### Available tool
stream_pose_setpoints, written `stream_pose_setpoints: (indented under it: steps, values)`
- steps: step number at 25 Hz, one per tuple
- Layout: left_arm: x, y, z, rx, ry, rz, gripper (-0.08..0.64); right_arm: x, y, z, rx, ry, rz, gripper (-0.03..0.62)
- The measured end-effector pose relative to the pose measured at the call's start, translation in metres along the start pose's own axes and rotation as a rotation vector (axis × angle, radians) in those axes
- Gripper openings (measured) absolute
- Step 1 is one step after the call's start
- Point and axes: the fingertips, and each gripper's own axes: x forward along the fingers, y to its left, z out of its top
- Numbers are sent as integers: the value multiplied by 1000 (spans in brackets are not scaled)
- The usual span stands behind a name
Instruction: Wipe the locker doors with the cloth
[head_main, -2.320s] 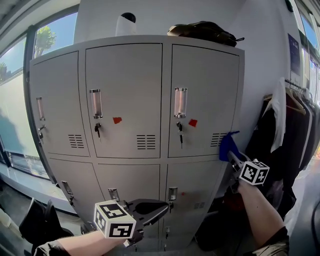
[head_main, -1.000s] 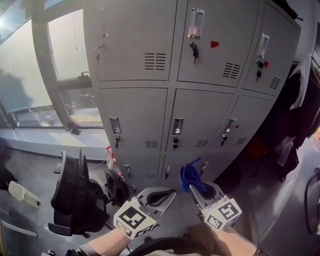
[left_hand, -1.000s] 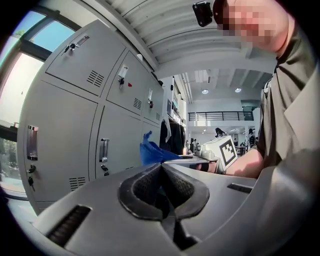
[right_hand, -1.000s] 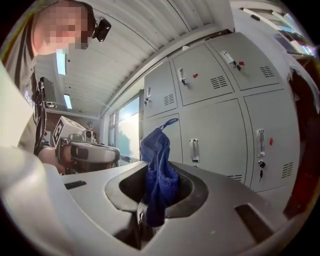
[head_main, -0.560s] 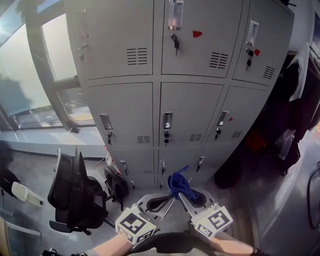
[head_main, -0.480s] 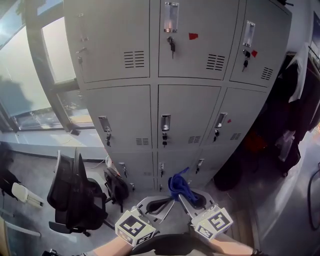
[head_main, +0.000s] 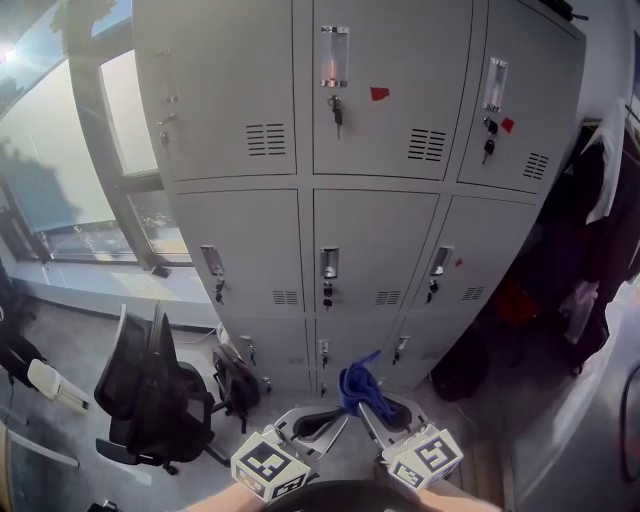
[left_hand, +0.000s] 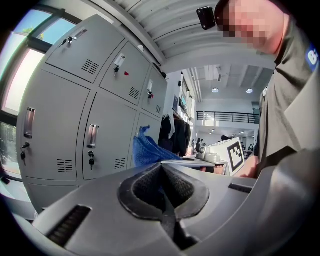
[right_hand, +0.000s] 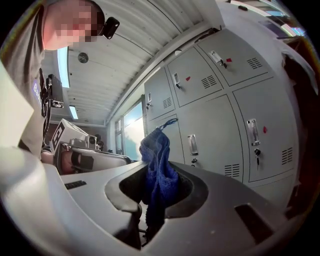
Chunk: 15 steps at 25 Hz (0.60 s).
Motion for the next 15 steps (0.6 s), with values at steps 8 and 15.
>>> stream_pose_setpoints:
  steps: [8, 15]
  values:
    - [2, 2, 2, 0, 4, 21, 8, 2, -3, 1, -2, 2, 19, 77]
    - [2, -3, 1, -11, 5, 19, 8, -4, -3, 0, -2, 8, 18, 78]
